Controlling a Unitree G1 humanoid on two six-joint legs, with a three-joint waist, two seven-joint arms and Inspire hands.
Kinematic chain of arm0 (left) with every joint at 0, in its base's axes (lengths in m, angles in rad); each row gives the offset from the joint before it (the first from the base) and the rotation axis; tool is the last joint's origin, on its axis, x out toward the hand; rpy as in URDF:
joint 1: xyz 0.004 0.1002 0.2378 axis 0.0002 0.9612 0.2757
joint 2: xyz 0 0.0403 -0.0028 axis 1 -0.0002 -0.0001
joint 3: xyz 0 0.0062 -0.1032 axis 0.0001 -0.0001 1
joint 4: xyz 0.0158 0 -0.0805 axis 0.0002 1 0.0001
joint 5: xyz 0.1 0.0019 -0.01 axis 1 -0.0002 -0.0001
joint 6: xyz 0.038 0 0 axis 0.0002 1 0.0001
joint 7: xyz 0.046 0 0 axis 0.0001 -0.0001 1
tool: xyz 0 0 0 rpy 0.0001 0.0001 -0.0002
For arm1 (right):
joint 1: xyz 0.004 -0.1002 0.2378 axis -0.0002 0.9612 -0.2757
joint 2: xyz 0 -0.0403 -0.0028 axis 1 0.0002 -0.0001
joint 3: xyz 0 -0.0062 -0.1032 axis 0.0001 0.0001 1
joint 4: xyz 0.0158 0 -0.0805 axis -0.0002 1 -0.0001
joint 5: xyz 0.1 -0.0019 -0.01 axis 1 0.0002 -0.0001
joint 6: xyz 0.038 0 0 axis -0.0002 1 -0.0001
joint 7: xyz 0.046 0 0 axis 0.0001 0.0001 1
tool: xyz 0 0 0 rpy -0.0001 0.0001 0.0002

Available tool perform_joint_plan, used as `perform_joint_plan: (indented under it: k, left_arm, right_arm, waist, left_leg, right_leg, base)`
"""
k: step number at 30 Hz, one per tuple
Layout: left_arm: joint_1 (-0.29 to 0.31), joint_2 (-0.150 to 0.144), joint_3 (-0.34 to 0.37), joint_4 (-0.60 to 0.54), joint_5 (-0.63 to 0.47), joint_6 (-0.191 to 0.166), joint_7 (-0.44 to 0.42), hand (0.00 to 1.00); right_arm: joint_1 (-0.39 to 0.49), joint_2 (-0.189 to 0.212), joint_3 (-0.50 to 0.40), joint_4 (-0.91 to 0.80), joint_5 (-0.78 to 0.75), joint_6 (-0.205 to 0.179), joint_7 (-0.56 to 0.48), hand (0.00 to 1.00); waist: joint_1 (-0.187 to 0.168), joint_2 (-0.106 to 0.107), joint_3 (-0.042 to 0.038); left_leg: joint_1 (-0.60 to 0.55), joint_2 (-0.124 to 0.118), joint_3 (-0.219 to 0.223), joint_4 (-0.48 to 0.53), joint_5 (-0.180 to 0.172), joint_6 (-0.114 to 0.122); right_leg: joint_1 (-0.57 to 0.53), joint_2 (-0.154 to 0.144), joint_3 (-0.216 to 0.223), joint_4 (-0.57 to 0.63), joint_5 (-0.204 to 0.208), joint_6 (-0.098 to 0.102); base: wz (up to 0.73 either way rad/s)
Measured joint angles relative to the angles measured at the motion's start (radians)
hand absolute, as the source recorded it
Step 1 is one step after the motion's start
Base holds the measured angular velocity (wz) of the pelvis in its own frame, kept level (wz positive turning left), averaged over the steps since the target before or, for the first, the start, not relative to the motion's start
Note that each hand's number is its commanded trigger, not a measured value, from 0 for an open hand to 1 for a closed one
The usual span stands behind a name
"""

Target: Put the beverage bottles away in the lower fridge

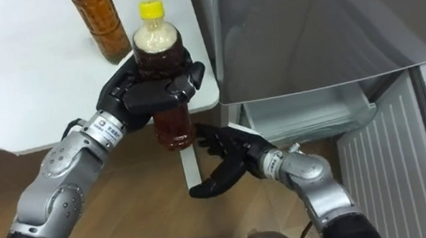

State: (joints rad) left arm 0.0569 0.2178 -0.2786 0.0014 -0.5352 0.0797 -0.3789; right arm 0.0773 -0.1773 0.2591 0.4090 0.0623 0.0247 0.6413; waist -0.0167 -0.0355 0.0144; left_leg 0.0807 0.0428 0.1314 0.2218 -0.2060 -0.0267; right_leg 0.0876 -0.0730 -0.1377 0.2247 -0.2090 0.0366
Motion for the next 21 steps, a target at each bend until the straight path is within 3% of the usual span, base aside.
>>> perform_joint_plan:
  k: [10,14,21]
  left_arm:
    - [0.032,0.012,-0.001,0.062,0.042,0.000,-0.007,1.00]
    - [0.033,0.012,-0.024,0.086,0.051,0.000,-0.008,1.00]
    - [0.033,0.010,-0.040,0.097,0.054,0.000,-0.010,1.00]
  right_arm:
    - [0.003,-0.010,0.001,-0.025,0.062,0.001,0.132,0.00]
    - [0.003,-0.011,0.034,-0.032,0.144,0.021,0.170,0.00]
    - [0.004,-0.011,0.035,-0.041,0.193,0.021,0.192,0.00]
  waist:
    - [-0.002,-0.011,-0.0011]
    - [0.000,-0.025,-0.0082]
    - [0.001,-0.023,-0.0066]
  left_leg:
    - [-0.001,0.000,-0.002,0.002,0.000,0.000]
    - [-0.001,0.000,-0.003,0.002,0.000,0.000]
    - [-0.002,0.001,-0.004,0.002,-0.001,0.000]
  right_leg:
    - [-0.006,-0.001,-0.001,0.012,0.000,0.000]
    - [-0.005,-0.001,-0.002,0.012,0.000,0.000]
    - [-0.006,0.000,-0.002,0.014,0.000,0.000]
  base:
    - [0.00]
    - [0.00]
    - [0.00]
